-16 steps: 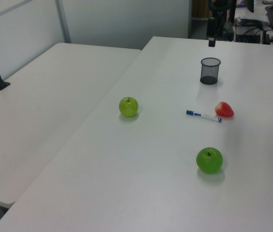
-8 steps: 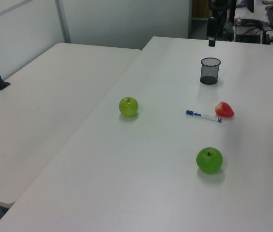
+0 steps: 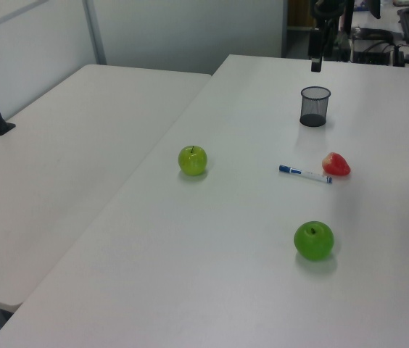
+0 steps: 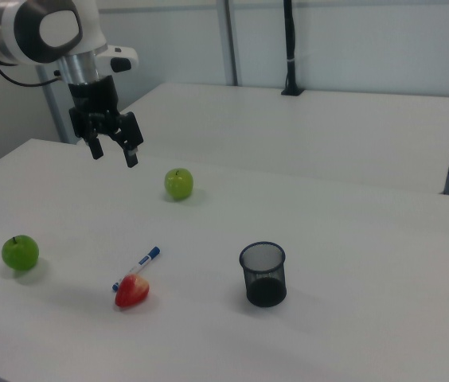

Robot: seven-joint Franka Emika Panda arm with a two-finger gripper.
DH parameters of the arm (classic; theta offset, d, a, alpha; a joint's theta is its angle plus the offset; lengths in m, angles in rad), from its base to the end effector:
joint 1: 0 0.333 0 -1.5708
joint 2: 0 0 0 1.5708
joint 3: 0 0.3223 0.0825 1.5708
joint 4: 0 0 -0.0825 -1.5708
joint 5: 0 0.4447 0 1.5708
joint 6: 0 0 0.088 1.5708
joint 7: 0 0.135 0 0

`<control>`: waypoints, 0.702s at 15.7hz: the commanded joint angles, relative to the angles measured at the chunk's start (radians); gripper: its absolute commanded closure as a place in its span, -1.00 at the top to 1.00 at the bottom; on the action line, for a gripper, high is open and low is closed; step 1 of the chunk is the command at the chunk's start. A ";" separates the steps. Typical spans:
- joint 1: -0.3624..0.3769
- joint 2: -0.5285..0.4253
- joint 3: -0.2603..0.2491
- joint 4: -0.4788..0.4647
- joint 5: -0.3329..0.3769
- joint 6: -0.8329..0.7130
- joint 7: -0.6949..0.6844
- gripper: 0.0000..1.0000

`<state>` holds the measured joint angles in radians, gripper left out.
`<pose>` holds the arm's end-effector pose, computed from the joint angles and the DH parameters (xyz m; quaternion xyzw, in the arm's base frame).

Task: Place marker
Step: 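Move the open gripper down toward the blue-capped white marker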

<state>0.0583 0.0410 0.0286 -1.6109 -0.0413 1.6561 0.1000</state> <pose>0.6322 0.0495 0.5633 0.9998 -0.0048 0.0040 0.0197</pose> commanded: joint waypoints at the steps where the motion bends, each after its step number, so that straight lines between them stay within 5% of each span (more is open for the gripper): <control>1: 0.011 0.008 -0.001 -0.066 0.014 0.089 0.004 1.00; 11: 0.014 0.095 0.004 -0.224 0.012 0.321 0.009 1.00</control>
<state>0.0624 0.1212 0.0316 -1.7730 -0.0412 1.8961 0.1000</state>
